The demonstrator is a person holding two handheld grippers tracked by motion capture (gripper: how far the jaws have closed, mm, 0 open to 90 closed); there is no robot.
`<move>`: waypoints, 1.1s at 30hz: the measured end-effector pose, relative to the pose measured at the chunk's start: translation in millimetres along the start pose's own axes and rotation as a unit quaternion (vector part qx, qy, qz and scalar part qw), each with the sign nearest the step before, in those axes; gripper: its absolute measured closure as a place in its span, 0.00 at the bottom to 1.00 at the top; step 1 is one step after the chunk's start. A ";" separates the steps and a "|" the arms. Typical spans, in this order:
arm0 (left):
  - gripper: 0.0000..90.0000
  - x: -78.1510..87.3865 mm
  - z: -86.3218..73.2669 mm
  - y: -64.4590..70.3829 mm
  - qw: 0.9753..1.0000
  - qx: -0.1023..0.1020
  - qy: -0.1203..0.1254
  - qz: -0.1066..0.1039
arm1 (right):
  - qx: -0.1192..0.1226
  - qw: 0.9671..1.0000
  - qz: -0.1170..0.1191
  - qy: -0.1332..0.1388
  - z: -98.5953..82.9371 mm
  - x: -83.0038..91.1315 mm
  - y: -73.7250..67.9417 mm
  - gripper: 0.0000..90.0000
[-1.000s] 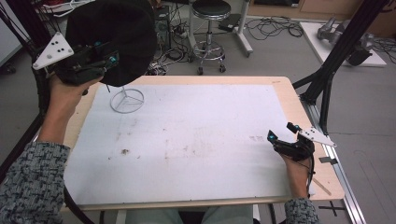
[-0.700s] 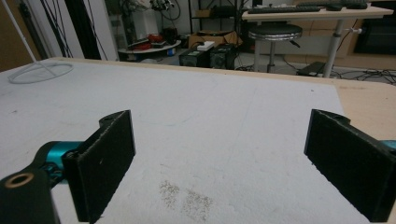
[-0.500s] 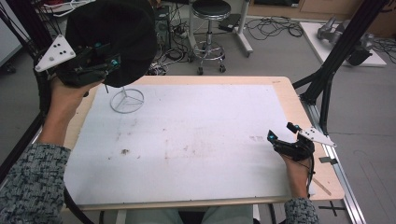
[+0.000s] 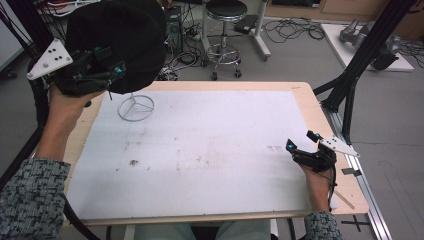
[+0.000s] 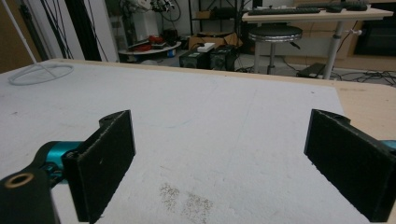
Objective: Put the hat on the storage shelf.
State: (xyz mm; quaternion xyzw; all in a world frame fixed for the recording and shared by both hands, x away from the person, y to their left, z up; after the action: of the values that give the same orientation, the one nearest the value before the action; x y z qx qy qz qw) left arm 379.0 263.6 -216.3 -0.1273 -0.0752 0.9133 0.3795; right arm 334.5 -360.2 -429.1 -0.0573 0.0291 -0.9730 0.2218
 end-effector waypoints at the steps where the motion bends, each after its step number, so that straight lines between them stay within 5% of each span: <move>1: 0.44 1.6 1.0 1.8 1.000 0.000 0.000 0.002 | 0.000 1.000 0.000 0.000 0.0 -0.3 0.1 0.09; 17: 0.34 43.7 -6.5 34.4 1.000 0.012 -0.003 0.015 | -0.007 1.000 0.010 0.011 2.7 -13.7 -4.9 0.09; 33: 0.26 83.1 -65.5 64.8 0.995 0.069 -0.038 0.061 | -0.008 1.000 0.018 0.016 5.2 -21.3 -11.1 0.09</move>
State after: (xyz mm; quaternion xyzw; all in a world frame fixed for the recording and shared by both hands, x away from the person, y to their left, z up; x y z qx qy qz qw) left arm 297.9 280.0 -308.7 -0.0705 -0.0181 0.9418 0.3282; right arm 349.5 -341.2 -425.2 -0.0431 0.0417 -0.9694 0.2380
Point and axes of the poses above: each handheld gripper's, and its own axes: x roughly backward along the jaws, z roughly out of its top, y roughly to its right, the point moved 1 cm from there along -x, roughly forward along the jaws, and after that the axes turned 6 degrees about y, right-handed, at the moved point
